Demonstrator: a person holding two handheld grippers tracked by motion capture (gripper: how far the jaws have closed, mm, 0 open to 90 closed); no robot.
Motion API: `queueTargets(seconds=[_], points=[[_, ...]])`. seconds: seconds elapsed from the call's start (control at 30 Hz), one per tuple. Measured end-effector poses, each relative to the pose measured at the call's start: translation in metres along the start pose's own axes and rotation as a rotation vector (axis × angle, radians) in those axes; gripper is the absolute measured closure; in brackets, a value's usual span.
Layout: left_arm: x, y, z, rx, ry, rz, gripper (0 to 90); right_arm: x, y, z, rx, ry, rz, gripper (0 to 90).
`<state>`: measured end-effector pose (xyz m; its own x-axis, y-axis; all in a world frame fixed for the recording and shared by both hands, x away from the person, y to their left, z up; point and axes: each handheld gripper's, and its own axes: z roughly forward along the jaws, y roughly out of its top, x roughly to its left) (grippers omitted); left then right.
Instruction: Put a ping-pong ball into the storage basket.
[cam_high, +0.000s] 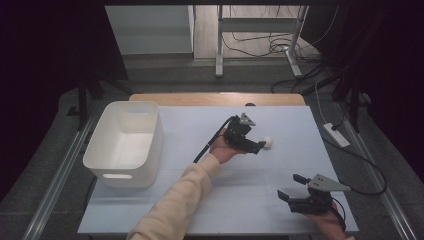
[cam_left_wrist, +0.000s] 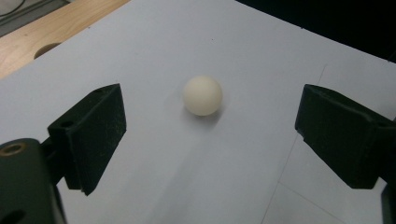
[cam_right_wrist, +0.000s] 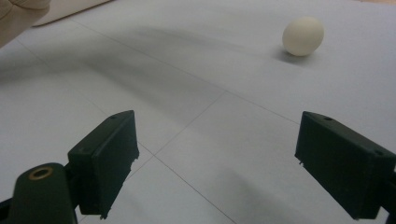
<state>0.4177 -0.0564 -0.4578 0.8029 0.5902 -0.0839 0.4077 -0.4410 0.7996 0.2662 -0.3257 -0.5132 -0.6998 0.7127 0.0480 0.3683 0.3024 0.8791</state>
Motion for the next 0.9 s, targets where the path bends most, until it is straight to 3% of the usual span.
queueTargets(seconds=[0.9], points=[[0.003, 0.001, 0.015, 0.013, 0.015, -0.001, 9.9, 0.0, 0.0, -0.001, -0.005, -0.001, -0.003, 13.1]])
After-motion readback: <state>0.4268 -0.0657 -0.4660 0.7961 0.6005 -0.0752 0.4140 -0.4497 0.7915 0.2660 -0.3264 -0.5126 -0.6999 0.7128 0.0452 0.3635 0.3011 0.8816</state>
